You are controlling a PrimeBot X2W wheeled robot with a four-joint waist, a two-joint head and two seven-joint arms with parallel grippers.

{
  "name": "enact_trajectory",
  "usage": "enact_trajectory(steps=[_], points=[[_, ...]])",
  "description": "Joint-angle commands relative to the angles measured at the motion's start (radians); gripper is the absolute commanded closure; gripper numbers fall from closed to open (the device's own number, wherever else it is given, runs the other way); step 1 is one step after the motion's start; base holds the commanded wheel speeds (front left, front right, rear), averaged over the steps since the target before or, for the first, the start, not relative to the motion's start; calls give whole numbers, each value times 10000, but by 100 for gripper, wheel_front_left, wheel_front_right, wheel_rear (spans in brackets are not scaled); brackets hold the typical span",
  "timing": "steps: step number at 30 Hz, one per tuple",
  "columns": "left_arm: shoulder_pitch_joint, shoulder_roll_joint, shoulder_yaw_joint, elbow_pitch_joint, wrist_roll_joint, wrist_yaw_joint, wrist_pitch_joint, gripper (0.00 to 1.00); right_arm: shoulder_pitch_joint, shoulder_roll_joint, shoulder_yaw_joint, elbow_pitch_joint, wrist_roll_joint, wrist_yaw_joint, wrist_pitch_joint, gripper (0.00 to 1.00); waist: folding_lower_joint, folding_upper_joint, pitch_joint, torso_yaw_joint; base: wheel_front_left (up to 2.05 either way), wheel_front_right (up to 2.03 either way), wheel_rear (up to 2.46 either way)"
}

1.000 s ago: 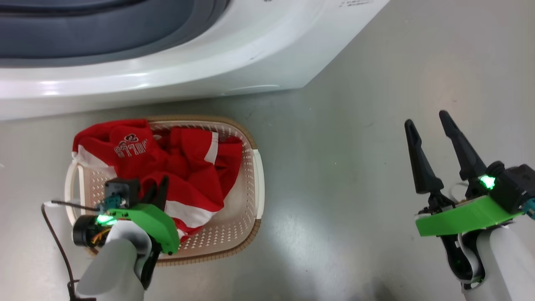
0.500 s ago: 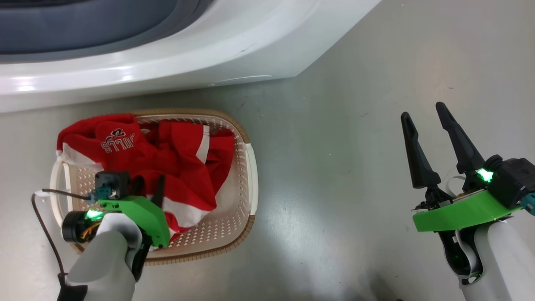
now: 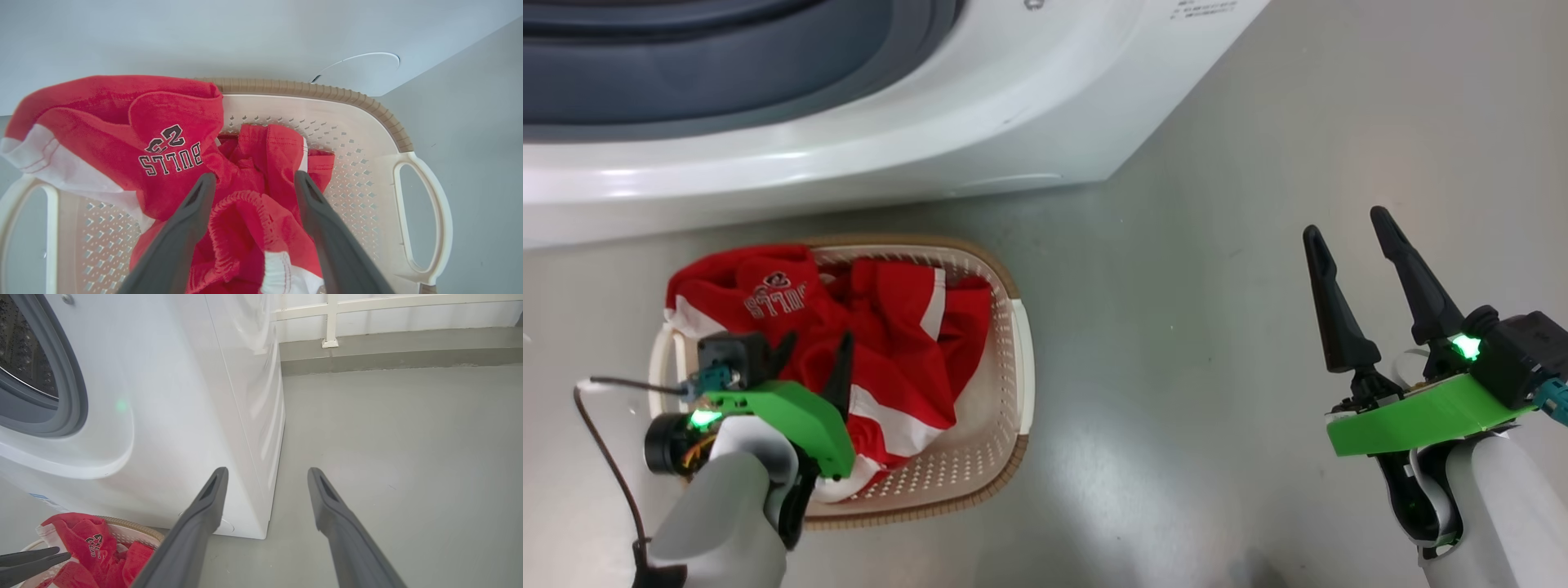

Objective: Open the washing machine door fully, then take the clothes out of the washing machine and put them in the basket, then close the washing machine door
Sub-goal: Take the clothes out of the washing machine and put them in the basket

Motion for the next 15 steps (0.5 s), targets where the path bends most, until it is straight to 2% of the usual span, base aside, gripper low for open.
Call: enact_trajectory(steps=[1, 9, 15], points=[[432, 376, 299, -204, -142, -55, -63, 0, 214, -54, 219, -155, -18, 63, -65, 0, 0, -1, -261, 92, 0, 0, 0], [1109, 452, 700, -1087, 34, -55, -63, 0, 395, -143, 303, 59, 38, 63, -65, 0, 0, -1, -1145, 173, 0, 0, 0], [1659, 444, 1350, -1956, 330, -55, -63, 0, 675, -179, 267, 118, 65, 63, -65, 0, 0, -1, -1785, 251, 0, 0, 0]])
